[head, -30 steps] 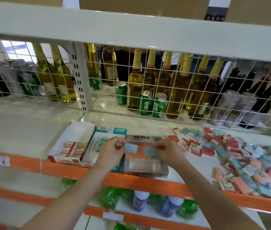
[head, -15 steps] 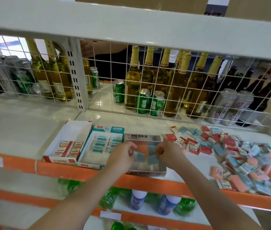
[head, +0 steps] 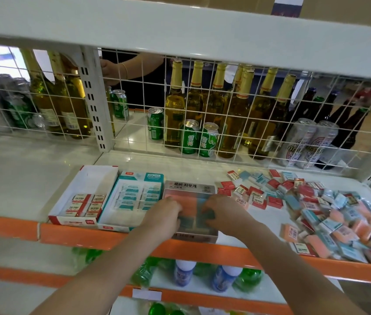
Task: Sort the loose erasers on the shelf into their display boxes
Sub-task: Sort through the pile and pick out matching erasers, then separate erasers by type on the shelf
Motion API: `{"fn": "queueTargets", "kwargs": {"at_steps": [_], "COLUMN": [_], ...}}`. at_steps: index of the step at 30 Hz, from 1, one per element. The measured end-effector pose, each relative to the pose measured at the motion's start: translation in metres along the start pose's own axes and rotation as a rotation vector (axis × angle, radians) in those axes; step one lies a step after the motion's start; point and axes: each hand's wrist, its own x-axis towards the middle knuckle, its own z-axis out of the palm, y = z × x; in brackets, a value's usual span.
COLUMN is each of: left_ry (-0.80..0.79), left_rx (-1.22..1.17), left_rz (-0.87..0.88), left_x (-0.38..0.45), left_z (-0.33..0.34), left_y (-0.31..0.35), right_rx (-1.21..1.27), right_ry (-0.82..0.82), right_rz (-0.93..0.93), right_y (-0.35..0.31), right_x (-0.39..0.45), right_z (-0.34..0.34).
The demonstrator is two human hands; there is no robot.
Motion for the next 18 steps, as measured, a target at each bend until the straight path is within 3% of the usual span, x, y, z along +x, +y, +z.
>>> {"fn": "queueTargets", "kwargs": {"at_steps": [7, 18], "left_ry": [-0.109, -0.058], "left_rx": [0.115, 0.141], "left_rz": [0.135, 0.150], "left_x": [0.007, 0.014], "left_z": [-0.006, -0.001], "left_y": [-0.006, -0.002], "right_rx": [-0.065, 0.010], "right_ry": [0.007, 0.051], "right_rz": [-0.076, -0.063], "right_y": [0.001, 0.011], "right_x": [0.004, 0.004], "right_z": [0.007, 0.007]}}
